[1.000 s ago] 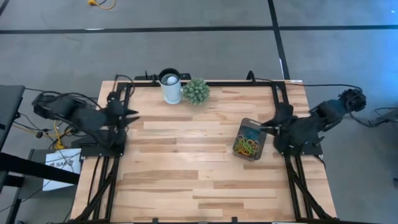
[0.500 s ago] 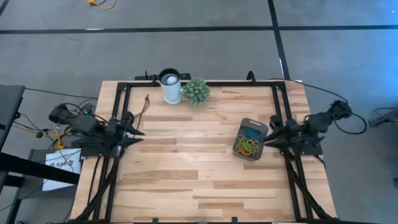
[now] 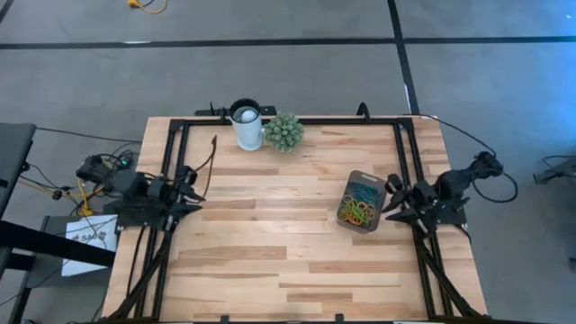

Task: Pick and place items into bin
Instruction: Return to Home Position

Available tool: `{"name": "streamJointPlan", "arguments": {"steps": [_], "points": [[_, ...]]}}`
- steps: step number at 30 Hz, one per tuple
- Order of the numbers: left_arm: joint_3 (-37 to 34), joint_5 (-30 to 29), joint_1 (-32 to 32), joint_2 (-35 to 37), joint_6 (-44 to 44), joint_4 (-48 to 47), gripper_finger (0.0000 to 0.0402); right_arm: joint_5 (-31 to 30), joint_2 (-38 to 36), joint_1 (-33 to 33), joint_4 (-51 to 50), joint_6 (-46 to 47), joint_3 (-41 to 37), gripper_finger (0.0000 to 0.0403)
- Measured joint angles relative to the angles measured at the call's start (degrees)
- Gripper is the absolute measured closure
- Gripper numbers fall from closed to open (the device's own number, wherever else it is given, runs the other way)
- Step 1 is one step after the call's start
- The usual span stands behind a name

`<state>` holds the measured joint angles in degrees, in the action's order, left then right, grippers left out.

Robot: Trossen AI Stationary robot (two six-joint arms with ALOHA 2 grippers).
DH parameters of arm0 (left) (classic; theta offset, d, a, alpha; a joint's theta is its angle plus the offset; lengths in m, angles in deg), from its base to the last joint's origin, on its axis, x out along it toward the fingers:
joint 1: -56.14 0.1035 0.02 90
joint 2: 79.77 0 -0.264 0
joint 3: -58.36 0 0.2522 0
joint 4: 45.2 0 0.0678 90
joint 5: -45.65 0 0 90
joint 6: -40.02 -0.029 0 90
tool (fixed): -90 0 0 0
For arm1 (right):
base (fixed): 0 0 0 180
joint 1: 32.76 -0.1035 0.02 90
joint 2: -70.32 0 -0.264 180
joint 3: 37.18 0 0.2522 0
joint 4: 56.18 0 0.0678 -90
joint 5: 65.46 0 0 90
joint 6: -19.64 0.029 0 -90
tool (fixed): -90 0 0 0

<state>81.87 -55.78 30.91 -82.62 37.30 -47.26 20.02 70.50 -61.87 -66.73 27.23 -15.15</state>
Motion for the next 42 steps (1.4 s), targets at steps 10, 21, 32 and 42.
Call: {"name": "streamJointPlan", "arguments": {"steps": [10, 21, 32, 42], "points": [[-9.02, 0.56, 0.02, 0.01, 2.69, 9.03, 0.0315, 0.30, -0.05, 0.00, 8.08, 2.58, -7.80, 0.0321], [-9.04, -1.96, 0.03, 0.00, 2.31, -3.79, 0.0315, -0.49, 0.05, 0.01, 3.70, -0.02, -7.85, 0.0321], [-9.02, -1.80, 0.04, -1.01, 7.04, -8.22, 0.0315, -0.48, 0.12, 0.00, 1.43, -0.04, -7.89, 0.0321], [-9.02, -1.80, 0.04, -1.01, 7.04, -8.23, 0.0315, -0.45, 0.11, 0.01, 1.45, -0.06, -7.93, 0.0321]]}}
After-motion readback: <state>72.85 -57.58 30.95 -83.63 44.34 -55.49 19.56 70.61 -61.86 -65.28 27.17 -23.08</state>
